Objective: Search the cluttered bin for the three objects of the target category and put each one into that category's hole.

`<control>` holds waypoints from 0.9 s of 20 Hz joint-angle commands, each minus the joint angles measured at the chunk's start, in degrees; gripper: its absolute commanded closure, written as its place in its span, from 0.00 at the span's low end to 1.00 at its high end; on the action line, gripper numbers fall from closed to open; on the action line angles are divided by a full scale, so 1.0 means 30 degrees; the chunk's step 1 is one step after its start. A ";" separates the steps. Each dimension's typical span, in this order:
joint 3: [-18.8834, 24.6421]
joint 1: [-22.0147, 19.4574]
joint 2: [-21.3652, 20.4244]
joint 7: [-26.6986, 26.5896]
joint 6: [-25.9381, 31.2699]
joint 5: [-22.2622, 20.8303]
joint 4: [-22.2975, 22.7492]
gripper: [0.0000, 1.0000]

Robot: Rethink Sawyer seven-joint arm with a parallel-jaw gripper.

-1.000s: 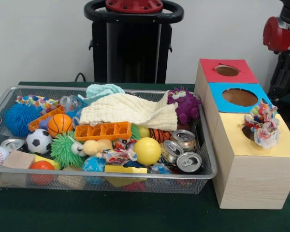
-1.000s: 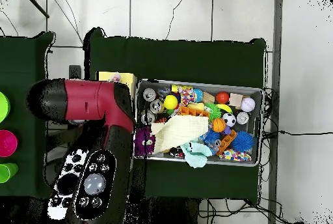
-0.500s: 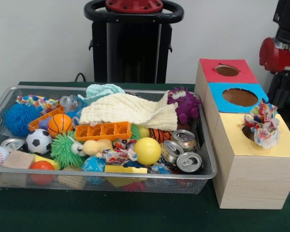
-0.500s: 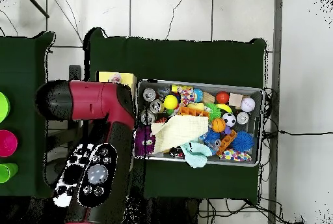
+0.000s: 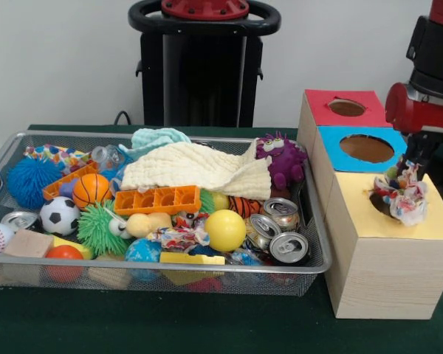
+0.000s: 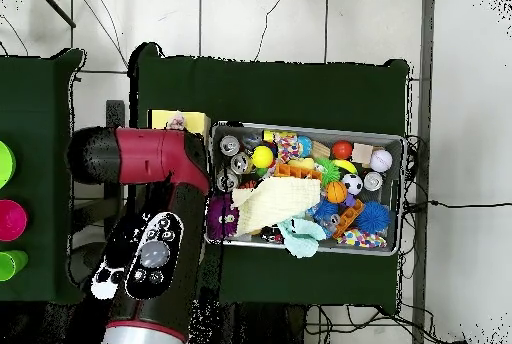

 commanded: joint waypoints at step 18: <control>0.1552 -0.0576 0.2423 0.4990 -0.3462 0.0751 0.1330 1.00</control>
